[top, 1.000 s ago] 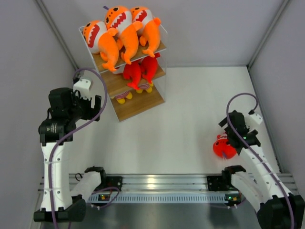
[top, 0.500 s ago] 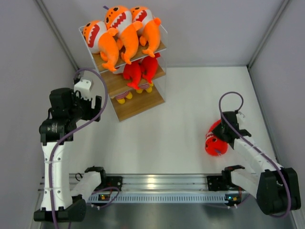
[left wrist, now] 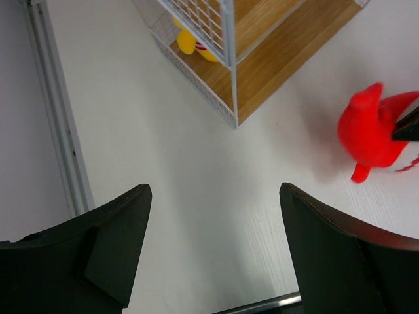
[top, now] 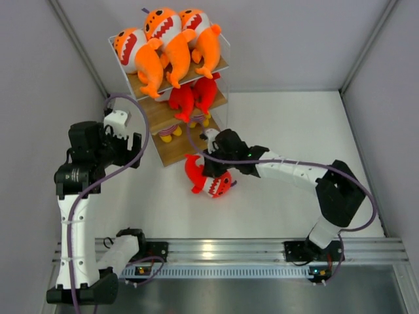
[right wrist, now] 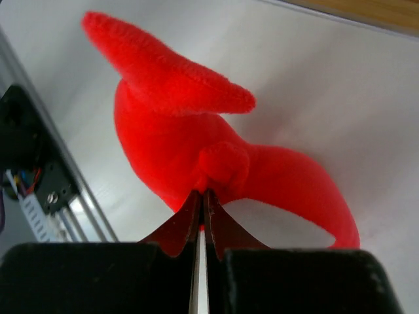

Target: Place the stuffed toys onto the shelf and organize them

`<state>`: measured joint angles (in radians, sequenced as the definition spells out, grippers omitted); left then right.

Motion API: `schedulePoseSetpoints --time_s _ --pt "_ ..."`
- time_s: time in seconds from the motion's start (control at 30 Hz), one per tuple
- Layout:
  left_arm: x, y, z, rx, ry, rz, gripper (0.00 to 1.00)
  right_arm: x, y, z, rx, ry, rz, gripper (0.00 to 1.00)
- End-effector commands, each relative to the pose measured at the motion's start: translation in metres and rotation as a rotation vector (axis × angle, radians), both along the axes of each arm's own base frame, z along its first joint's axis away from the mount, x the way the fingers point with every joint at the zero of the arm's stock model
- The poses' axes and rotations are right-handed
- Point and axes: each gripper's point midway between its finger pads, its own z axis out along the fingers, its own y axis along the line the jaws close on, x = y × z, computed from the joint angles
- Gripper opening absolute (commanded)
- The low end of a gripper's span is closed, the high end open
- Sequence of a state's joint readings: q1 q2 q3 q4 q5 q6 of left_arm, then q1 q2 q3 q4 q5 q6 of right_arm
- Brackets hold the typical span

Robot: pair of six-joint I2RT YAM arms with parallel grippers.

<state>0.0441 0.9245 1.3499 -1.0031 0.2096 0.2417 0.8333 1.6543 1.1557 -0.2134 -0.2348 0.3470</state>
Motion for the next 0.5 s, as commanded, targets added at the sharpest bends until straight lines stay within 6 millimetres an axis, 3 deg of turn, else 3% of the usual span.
schedulePoseSetpoints --time_s 0.0,0.1,0.2,0.3,0.47 --pt "-0.014 -0.021 -0.009 -0.035 0.028 -0.136 0.84 -0.044 0.042 0.029 0.027 -0.202 0.404 0.00" --pt "-0.031 -0.046 -0.019 -0.079 0.073 -0.309 0.87 -0.064 0.064 0.062 0.106 -0.343 0.511 0.00" --pt "-0.050 -0.068 -0.023 -0.112 0.094 -0.489 0.98 -0.073 0.077 0.096 0.213 -0.442 0.535 0.00" --pt "-0.061 -0.083 -0.021 -0.145 0.083 -0.601 0.98 -0.072 0.079 0.112 0.252 -0.489 0.532 0.00" --pt "-0.060 -0.096 -0.032 -0.232 0.145 -0.662 0.98 -0.072 0.089 0.132 0.301 -0.553 0.554 0.00"
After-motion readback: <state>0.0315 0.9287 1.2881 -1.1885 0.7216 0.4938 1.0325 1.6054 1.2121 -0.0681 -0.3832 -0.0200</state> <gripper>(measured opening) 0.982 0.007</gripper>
